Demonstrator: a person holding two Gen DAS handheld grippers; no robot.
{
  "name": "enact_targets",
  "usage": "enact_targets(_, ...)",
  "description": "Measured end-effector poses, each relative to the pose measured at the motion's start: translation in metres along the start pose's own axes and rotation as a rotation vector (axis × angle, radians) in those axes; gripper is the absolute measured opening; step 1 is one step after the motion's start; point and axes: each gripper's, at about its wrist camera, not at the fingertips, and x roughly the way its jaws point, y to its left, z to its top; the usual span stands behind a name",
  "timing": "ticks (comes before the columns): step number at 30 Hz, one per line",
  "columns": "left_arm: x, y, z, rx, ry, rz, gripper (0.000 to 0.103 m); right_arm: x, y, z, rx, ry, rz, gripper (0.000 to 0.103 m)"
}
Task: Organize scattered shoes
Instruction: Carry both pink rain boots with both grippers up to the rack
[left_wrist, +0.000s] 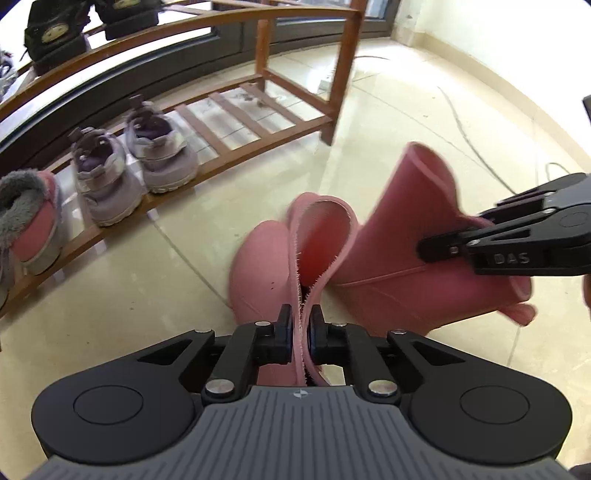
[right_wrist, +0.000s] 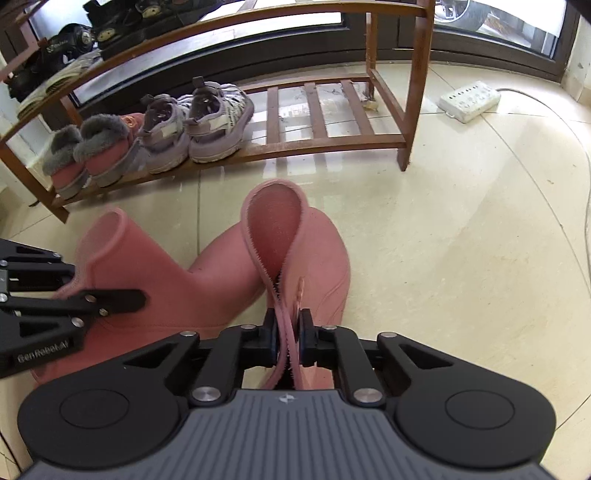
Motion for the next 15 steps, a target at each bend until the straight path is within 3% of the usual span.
enact_targets(7,-0.020,-0.014,0.011,-0.023,0.053,-0.025,0.009,-0.035,0.004,-0.002,0.060,0.059,0.013,0.009)
enact_targets(15,-0.097,-0.041,0.058,-0.048,0.113,-0.021,0.008,-0.130,0.021,0.028,0.127,0.151,0.019,0.008)
